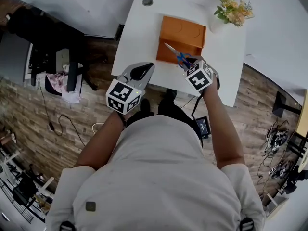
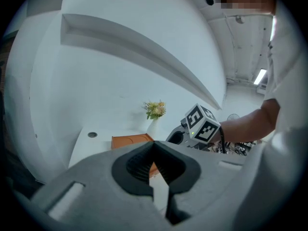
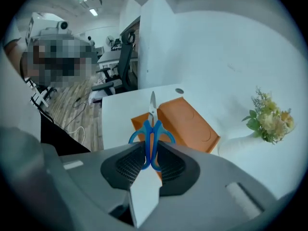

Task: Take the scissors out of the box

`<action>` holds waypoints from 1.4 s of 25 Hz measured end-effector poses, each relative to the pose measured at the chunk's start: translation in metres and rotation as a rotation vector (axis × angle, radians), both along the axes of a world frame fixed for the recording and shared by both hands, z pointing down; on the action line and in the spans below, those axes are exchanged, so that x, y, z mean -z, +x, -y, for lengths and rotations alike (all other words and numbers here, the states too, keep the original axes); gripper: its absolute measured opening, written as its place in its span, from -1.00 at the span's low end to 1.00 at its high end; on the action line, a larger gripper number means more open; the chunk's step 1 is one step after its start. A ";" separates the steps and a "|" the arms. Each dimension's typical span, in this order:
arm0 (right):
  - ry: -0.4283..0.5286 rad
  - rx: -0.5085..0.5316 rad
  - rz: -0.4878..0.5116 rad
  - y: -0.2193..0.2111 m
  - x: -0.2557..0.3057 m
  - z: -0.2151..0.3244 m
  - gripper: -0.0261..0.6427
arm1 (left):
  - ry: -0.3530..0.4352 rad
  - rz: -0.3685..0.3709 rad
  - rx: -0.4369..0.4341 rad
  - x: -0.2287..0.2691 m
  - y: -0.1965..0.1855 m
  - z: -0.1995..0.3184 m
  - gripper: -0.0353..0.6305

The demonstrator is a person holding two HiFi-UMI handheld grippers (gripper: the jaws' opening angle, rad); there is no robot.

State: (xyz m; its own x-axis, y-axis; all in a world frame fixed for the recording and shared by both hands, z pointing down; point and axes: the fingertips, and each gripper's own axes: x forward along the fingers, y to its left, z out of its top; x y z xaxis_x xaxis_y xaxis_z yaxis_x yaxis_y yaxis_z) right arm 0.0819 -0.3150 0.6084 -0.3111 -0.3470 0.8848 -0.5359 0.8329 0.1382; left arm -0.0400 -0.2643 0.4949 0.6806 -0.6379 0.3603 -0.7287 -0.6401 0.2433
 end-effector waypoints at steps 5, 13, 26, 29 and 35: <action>0.064 -0.069 0.107 -0.017 0.040 -0.023 -0.64 | 0.048 -0.004 -0.037 0.018 -0.013 -0.014 -0.88; 0.189 -0.210 0.263 -0.030 0.096 -0.057 -0.64 | 0.088 -0.015 -0.100 0.037 -0.022 -0.037 -0.88; 0.317 -0.373 0.384 -0.030 0.136 -0.119 -0.64 | 0.124 -0.063 -0.213 0.061 -0.022 -0.067 -0.88; 0.331 -0.386 0.395 -0.022 0.143 -0.135 -0.64 | 0.132 -0.080 -0.237 0.070 -0.011 -0.080 -0.88; 0.341 -0.373 0.420 -0.010 0.150 -0.157 -0.63 | 0.144 -0.081 -0.222 0.071 -0.002 -0.092 -0.88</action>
State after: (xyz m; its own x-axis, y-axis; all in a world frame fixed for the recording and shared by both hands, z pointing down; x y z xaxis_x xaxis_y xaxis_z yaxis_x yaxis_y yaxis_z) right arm 0.0716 -0.1575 0.4579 -0.4108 -0.7379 0.5355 -0.8460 0.5274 0.0777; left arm -0.0417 -0.1726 0.4234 0.8326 -0.5101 0.2157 -0.5482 -0.8145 0.1900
